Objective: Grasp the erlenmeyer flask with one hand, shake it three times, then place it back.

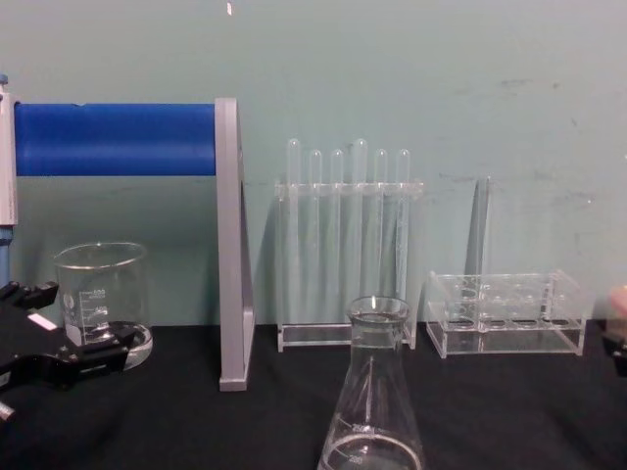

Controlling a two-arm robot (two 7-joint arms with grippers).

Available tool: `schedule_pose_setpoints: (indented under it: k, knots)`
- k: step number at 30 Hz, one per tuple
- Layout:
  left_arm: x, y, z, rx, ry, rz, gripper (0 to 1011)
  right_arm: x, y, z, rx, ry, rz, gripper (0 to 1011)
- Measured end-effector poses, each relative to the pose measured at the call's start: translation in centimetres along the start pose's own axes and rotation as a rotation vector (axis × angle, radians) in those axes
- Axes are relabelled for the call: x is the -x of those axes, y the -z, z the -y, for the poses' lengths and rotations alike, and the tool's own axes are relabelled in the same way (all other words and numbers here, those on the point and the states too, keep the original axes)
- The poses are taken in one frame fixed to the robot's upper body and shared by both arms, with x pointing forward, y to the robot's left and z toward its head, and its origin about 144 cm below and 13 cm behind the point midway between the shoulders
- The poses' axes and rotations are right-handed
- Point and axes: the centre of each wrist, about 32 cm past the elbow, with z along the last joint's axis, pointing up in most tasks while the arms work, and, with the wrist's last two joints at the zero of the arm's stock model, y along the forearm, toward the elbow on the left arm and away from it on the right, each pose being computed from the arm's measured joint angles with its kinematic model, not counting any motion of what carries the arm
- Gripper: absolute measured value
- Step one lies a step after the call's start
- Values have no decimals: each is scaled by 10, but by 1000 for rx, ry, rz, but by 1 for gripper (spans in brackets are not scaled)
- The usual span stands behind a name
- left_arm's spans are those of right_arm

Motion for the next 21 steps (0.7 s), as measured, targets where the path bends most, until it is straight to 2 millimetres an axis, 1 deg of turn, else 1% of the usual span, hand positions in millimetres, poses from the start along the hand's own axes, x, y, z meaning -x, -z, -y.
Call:
schedule_pose_setpoints:
  k: [21]
  knots:
    - [0,0,0,0,0,0,1001,0,0,0,0,0,0,1000]
